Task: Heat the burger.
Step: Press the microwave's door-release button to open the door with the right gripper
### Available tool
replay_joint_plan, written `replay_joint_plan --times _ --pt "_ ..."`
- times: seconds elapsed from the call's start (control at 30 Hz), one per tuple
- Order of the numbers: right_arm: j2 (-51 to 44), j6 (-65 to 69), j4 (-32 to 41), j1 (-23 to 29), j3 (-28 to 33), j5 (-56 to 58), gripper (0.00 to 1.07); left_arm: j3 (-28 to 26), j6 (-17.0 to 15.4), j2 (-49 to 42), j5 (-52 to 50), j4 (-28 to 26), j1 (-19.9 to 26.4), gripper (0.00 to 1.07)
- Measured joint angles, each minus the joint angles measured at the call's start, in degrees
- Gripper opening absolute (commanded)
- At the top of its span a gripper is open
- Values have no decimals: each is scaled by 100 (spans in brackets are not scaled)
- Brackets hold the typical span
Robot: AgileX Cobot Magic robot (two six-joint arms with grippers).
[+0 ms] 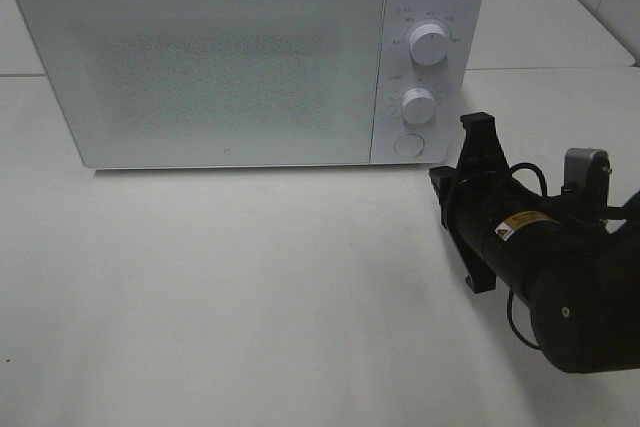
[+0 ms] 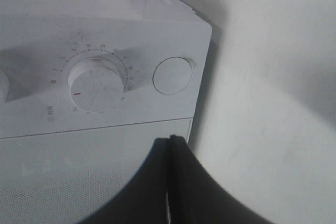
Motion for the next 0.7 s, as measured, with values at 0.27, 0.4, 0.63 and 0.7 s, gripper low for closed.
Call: replay_joint_plan --times 0.27,0.4,0.63,0.7 --pt "321 120 -367 -338 -453 138 0 0 0 0 0 0 0 100" --pt "567 292 -521 -579 -796 315 0 0 0 0 0 0 0 100" --pt "848 304 -630 -665 -1232 556 0 0 0 0 0 0 0 100" --pt "928 304 -636 -716 -1364 670 0 0 0 0 0 0 0 100"
